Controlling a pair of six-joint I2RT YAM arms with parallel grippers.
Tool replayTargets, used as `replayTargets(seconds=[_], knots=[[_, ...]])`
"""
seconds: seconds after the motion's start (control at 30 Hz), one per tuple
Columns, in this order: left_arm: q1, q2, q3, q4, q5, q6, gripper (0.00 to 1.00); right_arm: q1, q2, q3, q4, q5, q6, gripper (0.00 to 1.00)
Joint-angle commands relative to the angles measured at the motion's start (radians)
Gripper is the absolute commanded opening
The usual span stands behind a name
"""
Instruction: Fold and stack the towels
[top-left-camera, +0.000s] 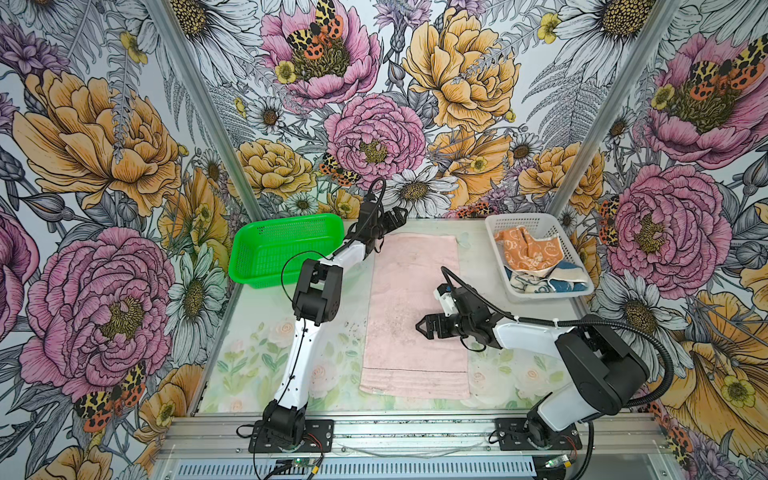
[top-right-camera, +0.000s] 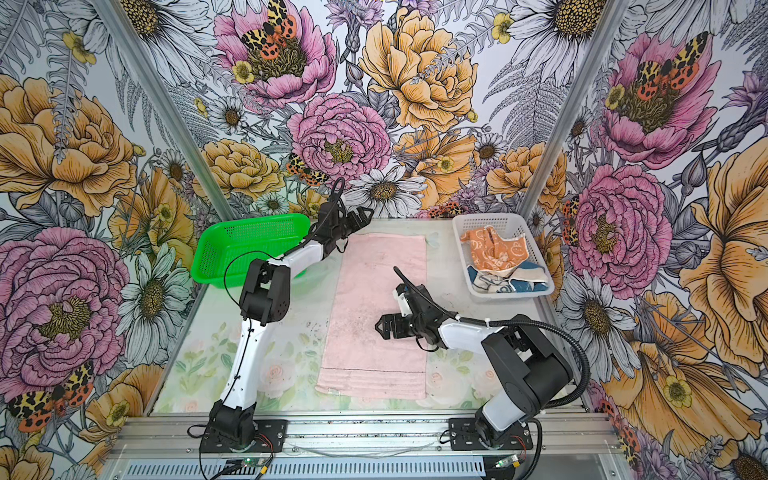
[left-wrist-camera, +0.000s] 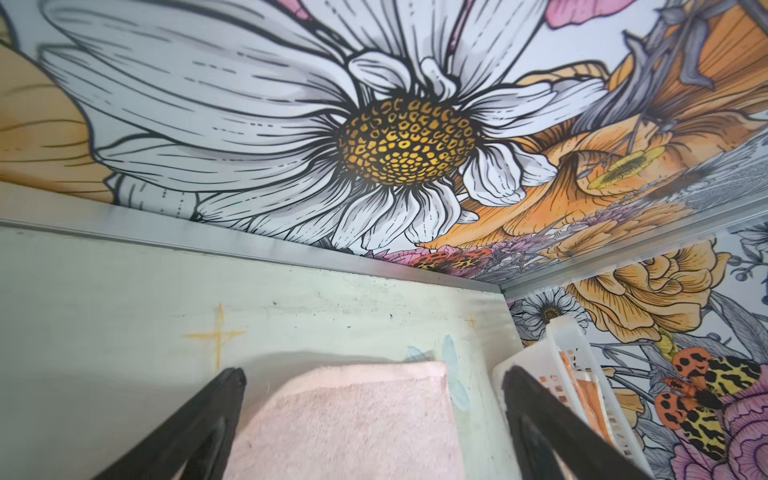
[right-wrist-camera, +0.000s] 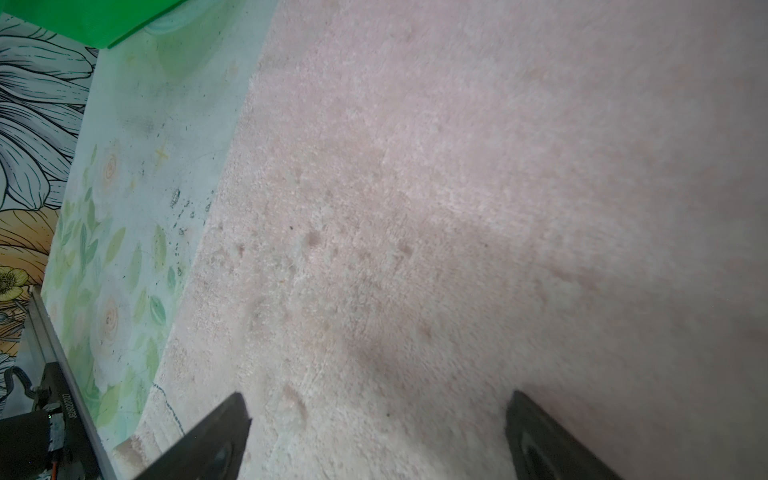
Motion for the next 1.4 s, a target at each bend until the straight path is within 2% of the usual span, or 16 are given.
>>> replayTargets(seconds=[0.0,0.07,0.17,0.23,0.3,0.43,0.5,0.7,0.83,1.03,1.13,1.37], knots=[[-0.057,-0.210,-0.171,-0.151,-0.133,0.157,0.99,0.006,-0.084,0.017,-0.140,0.046,-0.006,0.98],[-0.108,-0.345,-0.314,-0.211,-0.244,0.249,0.99,0.006,-0.162,0.033,-0.205,0.072,-0.006,0.98],[-0.190,-0.509,-0.463,-0.385,-0.418,0.305,0.99,0.005,-0.294,0.030,-0.319,0.139,0.019,0.97],[-0.251,-0.648,-0.602,-0.449,-0.533,0.286,0.99,0.004,-0.384,0.006,-0.409,0.208,0.055,0.97],[-0.301,-0.784,-0.756,-0.496,-0.589,0.226,0.95,0.001,-0.463,-0.033,-0.485,0.249,0.099,0.97],[-0.412,-1.050,-1.029,-0.584,-0.583,0.058,0.81,0.004,-0.597,-0.143,-0.580,0.238,0.173,0.97],[-0.482,-1.159,-1.126,-0.630,-0.585,-0.027,0.78,0.010,-0.637,-0.187,-0.613,0.239,0.193,0.96],[-0.681,-1.366,-1.339,-0.823,-0.545,-0.310,0.60,0.072,-0.715,-0.267,-0.648,0.220,0.266,0.90],[-0.818,-1.436,-1.424,-0.887,-0.573,-0.492,0.55,0.141,-0.752,-0.286,-0.659,0.238,0.321,0.87],[-0.930,-1.413,-1.441,-0.966,-0.594,-0.624,0.53,0.270,-0.763,-0.321,-0.673,0.256,0.407,0.77],[-0.941,-1.399,-1.446,-0.969,-0.594,-0.638,0.52,0.328,-0.765,-0.341,-0.672,0.274,0.450,0.71],[-0.933,-1.391,-1.450,-0.963,-0.591,-0.620,0.49,0.392,-0.741,-0.339,-0.670,0.290,0.483,0.61]])
